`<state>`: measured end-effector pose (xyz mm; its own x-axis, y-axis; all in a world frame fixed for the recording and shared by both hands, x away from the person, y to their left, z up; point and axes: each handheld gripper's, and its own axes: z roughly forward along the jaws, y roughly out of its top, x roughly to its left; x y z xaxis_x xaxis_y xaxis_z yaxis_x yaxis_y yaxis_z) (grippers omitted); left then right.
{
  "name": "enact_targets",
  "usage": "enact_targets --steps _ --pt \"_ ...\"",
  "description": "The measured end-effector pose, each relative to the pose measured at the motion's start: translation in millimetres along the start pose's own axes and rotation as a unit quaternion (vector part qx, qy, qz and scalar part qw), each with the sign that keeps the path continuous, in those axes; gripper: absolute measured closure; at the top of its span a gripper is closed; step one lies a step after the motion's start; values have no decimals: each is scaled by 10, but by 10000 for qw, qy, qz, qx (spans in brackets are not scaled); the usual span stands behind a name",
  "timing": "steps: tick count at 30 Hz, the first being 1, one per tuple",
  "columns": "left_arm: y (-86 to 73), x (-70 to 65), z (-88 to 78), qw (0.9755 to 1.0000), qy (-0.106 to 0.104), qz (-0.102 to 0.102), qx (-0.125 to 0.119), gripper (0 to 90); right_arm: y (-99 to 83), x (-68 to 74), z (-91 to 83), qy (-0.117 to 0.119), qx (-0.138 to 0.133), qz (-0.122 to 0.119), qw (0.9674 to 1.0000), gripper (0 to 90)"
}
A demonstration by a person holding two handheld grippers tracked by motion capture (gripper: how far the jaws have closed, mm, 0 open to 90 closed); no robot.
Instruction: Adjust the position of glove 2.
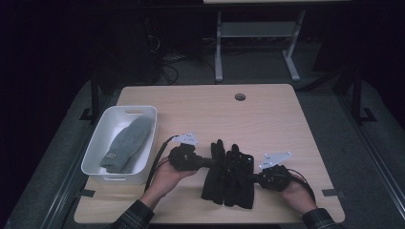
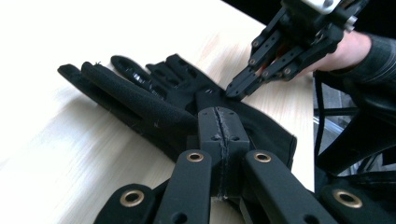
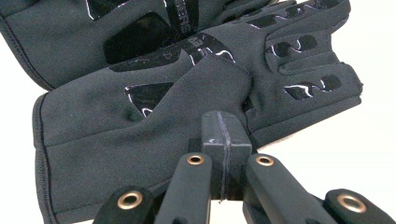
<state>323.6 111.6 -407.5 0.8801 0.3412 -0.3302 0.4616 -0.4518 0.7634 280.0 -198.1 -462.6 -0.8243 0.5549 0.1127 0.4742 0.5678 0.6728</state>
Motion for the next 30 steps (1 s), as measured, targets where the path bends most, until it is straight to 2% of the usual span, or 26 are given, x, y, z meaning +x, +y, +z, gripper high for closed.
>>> enact_targets --steps 6,12,14,24,30 --pt "80 -36 79 9999 -88 50 -18 897 18 0 30 5 -26 34 10000 900" --pt "135 -63 145 9998 -163 104 -23 897 116 34 124 24 -14 -128 9999 900" --pt "150 -65 176 9998 -163 127 -11 897 151 47 159 54 -8 -106 9999 900" --pt "160 -53 332 9997 -202 91 94 896 311 108 321 146 -8 -267 9995 900" --pt "169 -27 431 9996 -224 81 131 897 321 88 308 172 -57 -232 9996 900"
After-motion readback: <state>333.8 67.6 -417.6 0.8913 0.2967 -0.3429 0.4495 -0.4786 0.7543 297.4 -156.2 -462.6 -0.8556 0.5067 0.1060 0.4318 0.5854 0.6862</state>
